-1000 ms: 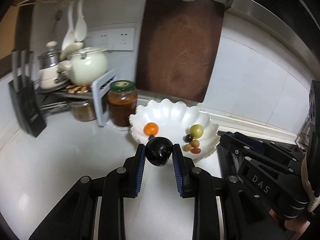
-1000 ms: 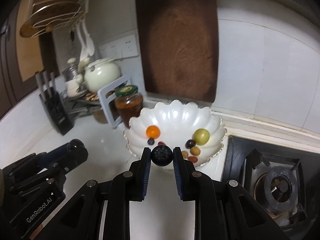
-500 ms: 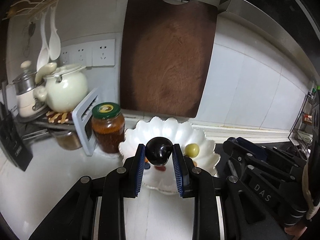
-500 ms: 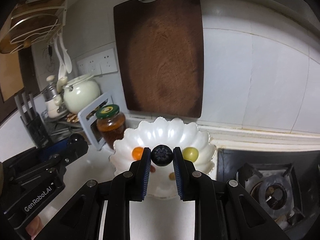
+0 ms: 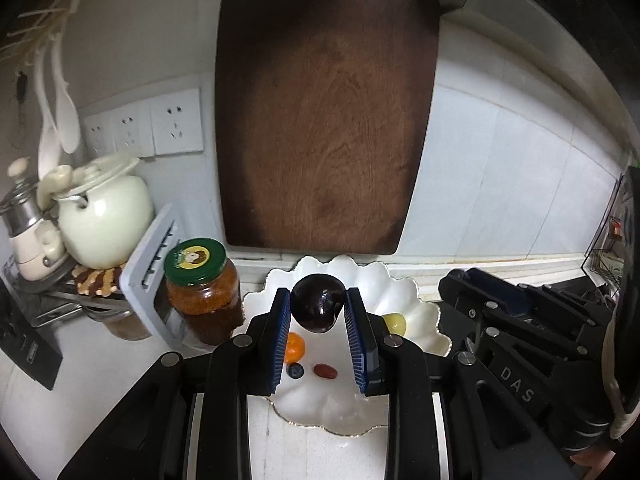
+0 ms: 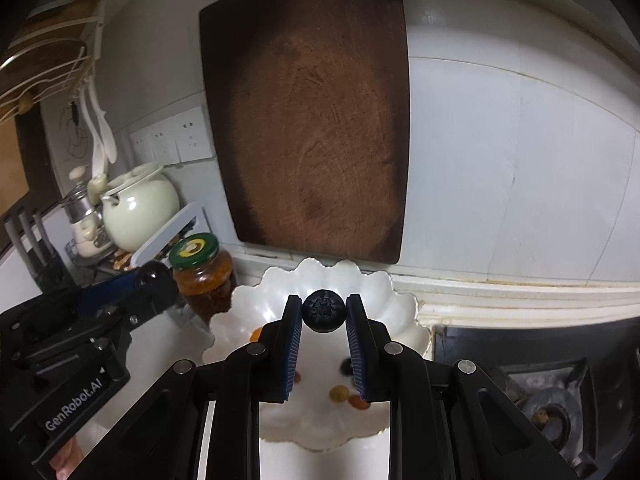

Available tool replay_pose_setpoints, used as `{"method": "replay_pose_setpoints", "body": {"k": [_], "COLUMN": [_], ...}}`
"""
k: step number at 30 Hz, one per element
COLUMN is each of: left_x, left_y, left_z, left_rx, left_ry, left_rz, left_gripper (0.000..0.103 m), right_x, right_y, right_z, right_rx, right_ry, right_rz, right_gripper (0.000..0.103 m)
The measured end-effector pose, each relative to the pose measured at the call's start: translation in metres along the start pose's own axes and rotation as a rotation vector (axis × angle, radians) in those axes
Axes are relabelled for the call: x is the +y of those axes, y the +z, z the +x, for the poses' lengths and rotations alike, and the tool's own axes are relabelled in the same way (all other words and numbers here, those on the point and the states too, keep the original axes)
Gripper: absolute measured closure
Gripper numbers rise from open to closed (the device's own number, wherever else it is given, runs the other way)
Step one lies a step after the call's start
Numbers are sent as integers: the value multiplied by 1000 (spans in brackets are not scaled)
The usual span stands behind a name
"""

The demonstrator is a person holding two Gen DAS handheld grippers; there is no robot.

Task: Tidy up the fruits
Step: 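Carry the dark purple fruit and blueberry over the white bowl with both tools, then open both tools to drop the dark fruit and blueberry into the bowl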

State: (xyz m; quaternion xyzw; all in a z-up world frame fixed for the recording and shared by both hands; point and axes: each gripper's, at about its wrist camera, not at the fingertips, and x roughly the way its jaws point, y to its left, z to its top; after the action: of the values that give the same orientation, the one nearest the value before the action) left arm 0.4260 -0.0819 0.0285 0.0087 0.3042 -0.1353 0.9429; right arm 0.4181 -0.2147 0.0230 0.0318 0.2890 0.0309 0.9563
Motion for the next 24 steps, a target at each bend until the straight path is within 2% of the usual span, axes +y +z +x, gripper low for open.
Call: {"method": "replay_pose_setpoints", "body": {"k": [12, 24], "left_x": [-8, 3], "left_y": [25, 17], "left_z": [64, 148], "left_rx": [115, 329], "left_ry": [-1, -7], "left_rz": [38, 4], "left_gripper": [75, 75], "right_x": [-24, -37], "right_y": [28, 23], "right_z": [55, 123], "right_rx": [108, 275], "right_ry": [-2, -31], "right_rz": [42, 26], "right_gripper": [79, 79]}}
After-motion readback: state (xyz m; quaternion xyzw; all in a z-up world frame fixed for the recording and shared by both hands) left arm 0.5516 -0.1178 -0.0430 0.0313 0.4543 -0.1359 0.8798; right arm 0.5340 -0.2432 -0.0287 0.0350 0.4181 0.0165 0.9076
